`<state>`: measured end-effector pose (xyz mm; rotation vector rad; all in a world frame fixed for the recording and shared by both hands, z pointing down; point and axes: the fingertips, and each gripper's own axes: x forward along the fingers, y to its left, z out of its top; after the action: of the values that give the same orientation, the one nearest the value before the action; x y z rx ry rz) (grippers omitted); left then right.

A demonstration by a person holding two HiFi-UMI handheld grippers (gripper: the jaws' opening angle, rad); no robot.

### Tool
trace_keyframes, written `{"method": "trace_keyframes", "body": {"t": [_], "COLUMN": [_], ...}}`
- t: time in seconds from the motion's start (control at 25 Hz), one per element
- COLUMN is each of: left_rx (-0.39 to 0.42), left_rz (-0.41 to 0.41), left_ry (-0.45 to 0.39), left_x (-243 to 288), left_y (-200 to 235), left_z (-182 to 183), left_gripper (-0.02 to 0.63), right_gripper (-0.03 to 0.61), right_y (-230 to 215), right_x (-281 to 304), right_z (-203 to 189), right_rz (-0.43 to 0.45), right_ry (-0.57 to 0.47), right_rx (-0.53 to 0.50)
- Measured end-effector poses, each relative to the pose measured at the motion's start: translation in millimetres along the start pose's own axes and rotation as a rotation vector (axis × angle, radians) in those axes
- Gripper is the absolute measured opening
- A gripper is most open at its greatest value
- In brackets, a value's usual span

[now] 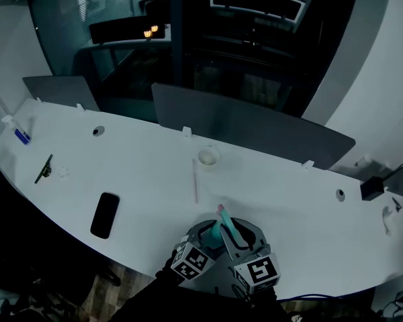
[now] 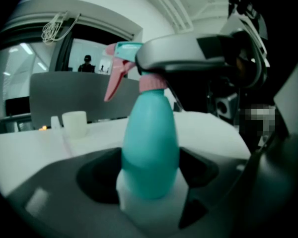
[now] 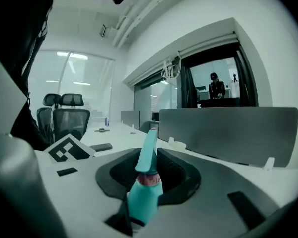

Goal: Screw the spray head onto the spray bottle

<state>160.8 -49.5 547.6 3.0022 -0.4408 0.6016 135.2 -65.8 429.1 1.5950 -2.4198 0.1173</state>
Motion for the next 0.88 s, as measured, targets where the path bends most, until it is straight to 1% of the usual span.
{"method": "trace_keyframes", "body": {"t": [0.08, 0.12, 0.16, 0.2, 0.28, 0.4, 0.56, 0.76, 0.84, 0.88], "left_rx": [0.001, -0.001, -0.002, -0.002, 0.004, 0.012, 0.006, 0.003, -0.001, -0.004], "left_rz": [-0.002, -0.002, -0.001, 0.000, 0.001, 0.005, 0.013, 0.006, -0.028, -0.056], "left_ry": [0.001, 0.000, -0.002, -0.005, -0.008, -0.009, -0.009, -0.003, 0.007, 0.008], "left_x": [0.5, 0.4, 0.3, 0.3, 0.6, -0.1, 0.7, 1.9, 0.2, -0.8], "left_y": [0.0, 0.3, 0.5, 0.6, 0.4, -0.2, -1.3, -0.7, -0.7, -1.0], "left_z": [-0.2, -0.1, 0.2, 0.5, 1.2, -0.1, -0.7, -1.4, -4.3, -5.1], "left_gripper": [0.362, 0.362, 0.362, 0.362, 0.362, 0.362, 0.362, 0.363, 0.369, 0.382], "right_gripper": [0.104, 0.103, 0.103, 0.104, 0.104, 0.104, 0.104, 0.104, 0.104, 0.104], "right_y": [1.4, 1.7, 1.2, 0.1, -1.7, -1.2, -5.9, -11.2, -10.4, -9.2], "right_x": [2.9, 4.2, 5.0, 5.2, 4.1, 2.0, -4.8, -5.1, -4.8, -4.6], "right_z": [-2.6, -4.6, -6.2, -5.9, -2.2, -1.2, -0.3, 0.6, 0.3, 0.0], "right_rz": [-0.009, -0.014, -0.018, -0.022, -0.037, -0.057, -0.058, -0.011, 0.010, 0.023], "right_ry": [0.068, 0.107, 0.133, 0.138, 0.098, 0.027, -0.088, -0.129, -0.120, -0.110], "right_rx": [-0.045, -0.052, -0.044, -0.027, -0.002, 0.004, 0.100, 0.188, 0.200, 0.202]}}
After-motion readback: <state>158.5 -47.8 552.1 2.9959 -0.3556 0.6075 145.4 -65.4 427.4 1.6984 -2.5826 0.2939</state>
